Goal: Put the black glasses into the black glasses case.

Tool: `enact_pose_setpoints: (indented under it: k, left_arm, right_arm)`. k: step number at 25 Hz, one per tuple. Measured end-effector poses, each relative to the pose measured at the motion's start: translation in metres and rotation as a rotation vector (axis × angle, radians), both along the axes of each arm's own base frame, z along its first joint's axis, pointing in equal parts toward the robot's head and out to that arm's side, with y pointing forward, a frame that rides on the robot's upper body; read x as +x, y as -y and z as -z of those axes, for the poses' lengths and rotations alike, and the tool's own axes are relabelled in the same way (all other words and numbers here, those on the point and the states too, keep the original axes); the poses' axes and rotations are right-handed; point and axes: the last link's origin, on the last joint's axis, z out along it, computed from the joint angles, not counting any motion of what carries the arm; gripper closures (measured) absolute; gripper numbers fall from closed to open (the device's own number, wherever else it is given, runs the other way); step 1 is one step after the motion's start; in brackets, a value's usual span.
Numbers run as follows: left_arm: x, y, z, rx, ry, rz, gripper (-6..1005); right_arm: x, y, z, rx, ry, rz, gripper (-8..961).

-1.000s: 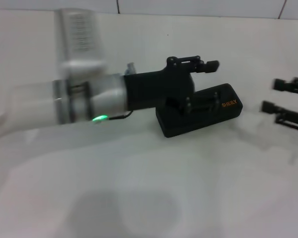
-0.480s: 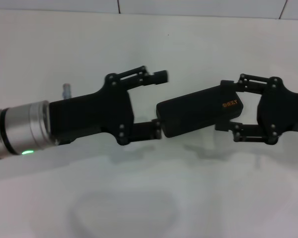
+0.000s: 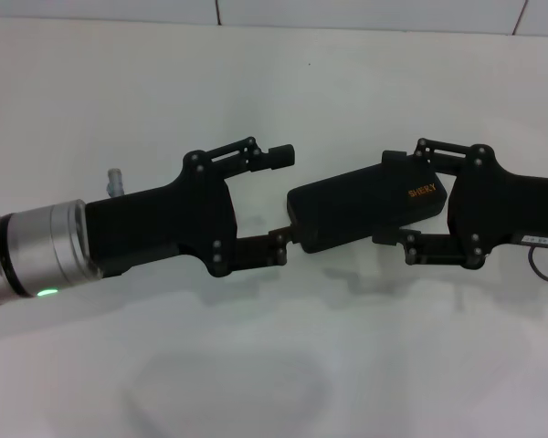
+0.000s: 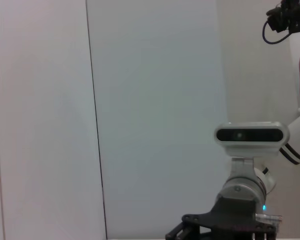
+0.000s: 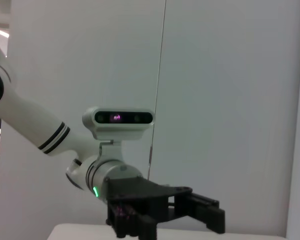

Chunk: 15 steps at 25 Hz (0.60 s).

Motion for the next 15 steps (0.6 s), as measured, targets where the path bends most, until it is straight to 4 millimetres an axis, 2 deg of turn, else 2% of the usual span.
enact_pose_setpoints:
  k: [15]
  left_arm:
    - [0.0004, -0.0027, 0.0019, 0.013, -0.008, -0.001, 215]
  right_arm:
    - [0.0037, -0.0006, 0.0032, 0.023, 0.014, 0.009, 209]
